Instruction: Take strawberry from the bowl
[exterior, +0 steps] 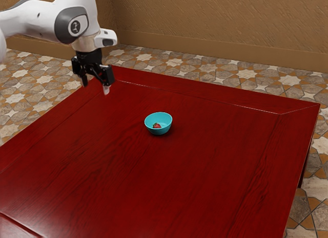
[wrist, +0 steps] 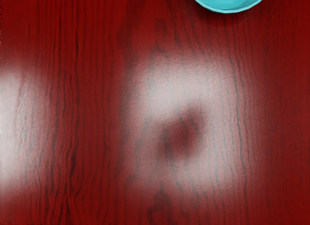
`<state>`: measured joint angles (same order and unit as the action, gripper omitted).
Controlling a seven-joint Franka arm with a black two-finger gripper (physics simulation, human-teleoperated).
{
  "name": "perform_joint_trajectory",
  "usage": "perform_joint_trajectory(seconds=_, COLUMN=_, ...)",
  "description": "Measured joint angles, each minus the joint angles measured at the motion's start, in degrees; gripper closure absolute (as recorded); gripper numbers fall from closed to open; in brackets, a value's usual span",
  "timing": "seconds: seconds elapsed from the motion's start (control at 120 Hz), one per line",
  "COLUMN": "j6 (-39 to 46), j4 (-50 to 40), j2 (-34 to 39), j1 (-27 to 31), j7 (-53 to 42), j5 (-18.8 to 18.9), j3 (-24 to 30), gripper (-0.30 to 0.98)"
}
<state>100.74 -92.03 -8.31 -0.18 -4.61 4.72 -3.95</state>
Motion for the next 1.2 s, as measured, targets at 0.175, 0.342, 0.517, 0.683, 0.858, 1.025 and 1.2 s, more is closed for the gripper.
perform_joint_trajectory(seconds=0.175, j6=0.02, j4=-0.01, j2=0.08, j1=-0.01, j7=1.53, j5=0.04, j3=0.00, gripper=0.00)
perform_joint_trajectory(seconds=0.342, j6=-0.04, j4=1.67, j2=-0.88, j1=-0.16, j7=2.38, j5=0.06, j3=-0.01, gripper=0.00)
perform_joint_trajectory(seconds=0.517, j6=-0.21, j4=15.71, j2=-13.50, j1=0.15, j7=-6.78, j5=0.73, j3=0.39, gripper=0.00)
perform_joint_trajectory(seconds=0.683, j6=0.45, j4=21.02, j2=-19.99, j1=1.61, j7=-21.82, j5=2.57, j3=2.76, gripper=0.00)
perform_joint_trajectory(seconds=0.858, j6=3.59, j4=32.24, j2=-32.13, j1=4.42, j7=-37.52, j5=3.77, j3=8.58, gripper=0.01)
perform_joint_trajectory(seconds=1.025, j6=7.27, j4=33.48, j2=-37.74, j1=6.27, j7=-49.79, j5=4.02, j3=12.12, gripper=0.06)
perform_joint_trajectory(seconds=1.2, j6=9.68, j4=33.49, j2=-39.38, j1=6.10, j7=-60.89, j5=5.20, j3=13.29, gripper=0.14)
